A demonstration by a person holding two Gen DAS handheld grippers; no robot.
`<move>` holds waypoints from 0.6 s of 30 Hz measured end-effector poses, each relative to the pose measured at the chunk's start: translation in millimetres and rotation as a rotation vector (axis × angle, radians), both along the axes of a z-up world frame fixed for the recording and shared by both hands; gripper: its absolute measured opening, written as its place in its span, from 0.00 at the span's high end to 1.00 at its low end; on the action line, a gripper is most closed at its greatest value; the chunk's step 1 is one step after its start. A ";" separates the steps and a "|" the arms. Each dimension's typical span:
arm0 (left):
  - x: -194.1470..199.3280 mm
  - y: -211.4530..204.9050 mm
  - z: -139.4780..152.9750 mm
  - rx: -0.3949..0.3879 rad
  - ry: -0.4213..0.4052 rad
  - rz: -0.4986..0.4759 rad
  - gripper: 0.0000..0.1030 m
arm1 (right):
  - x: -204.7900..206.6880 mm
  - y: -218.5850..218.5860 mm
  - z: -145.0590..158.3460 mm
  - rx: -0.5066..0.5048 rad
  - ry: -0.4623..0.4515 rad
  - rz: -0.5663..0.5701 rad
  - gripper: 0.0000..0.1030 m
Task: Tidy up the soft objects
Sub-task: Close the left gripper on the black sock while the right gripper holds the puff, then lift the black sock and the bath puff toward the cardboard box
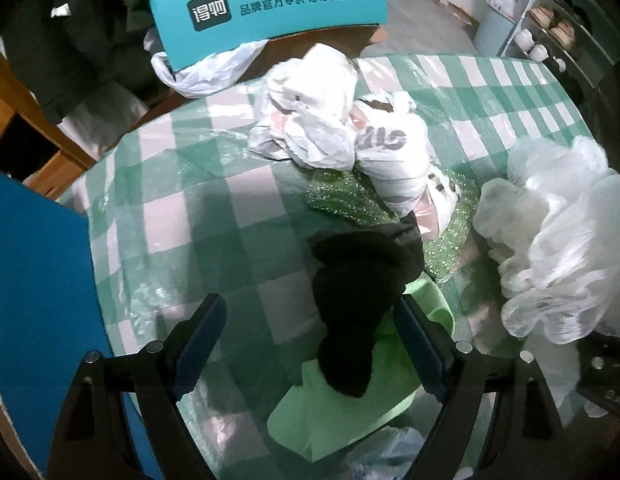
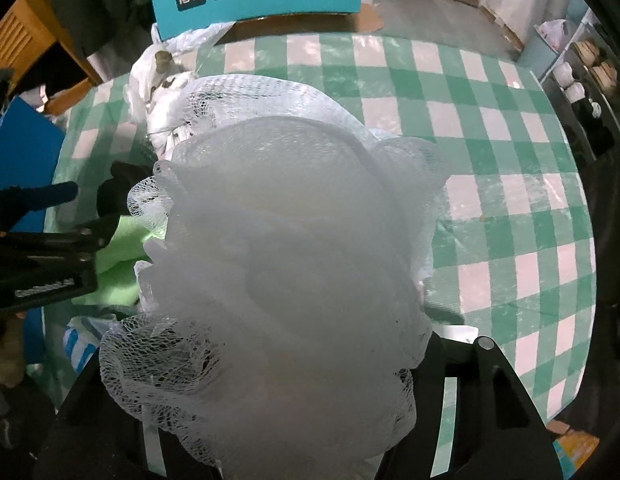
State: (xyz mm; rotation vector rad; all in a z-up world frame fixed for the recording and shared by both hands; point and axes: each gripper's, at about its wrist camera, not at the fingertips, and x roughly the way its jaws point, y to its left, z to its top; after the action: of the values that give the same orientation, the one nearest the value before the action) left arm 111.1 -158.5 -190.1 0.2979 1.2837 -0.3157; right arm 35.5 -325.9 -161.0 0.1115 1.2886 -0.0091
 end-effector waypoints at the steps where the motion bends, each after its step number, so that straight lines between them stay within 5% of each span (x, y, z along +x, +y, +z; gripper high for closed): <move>1: -0.7 -0.5 -1.0 -0.001 0.001 -0.002 0.16 | -1.2 -2.4 2.0 0.004 -0.003 -0.003 0.43; 4: 1.7 -0.5 -4.7 -0.013 0.005 -0.001 0.20 | -3.0 -5.6 6.2 0.004 -0.012 -0.002 0.43; 7: 3.8 1.8 -4.5 -0.062 0.018 0.006 0.34 | -6.9 -2.8 4.5 0.007 -0.014 0.001 0.43; 10: 2.1 1.4 -2.5 -0.103 0.032 0.005 0.60 | -9.1 -1.8 4.7 0.007 -0.013 0.001 0.43; 18: -8.4 3.5 8.2 -0.085 -0.019 -0.009 0.61 | -8.8 8.0 13.1 -0.003 -0.040 0.006 0.43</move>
State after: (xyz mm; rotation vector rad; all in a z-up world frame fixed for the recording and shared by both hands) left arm 102.6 -155.1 -181.9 0.2338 1.2472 -0.3738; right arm 26.7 -318.0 -147.9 0.1051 1.2487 -0.0036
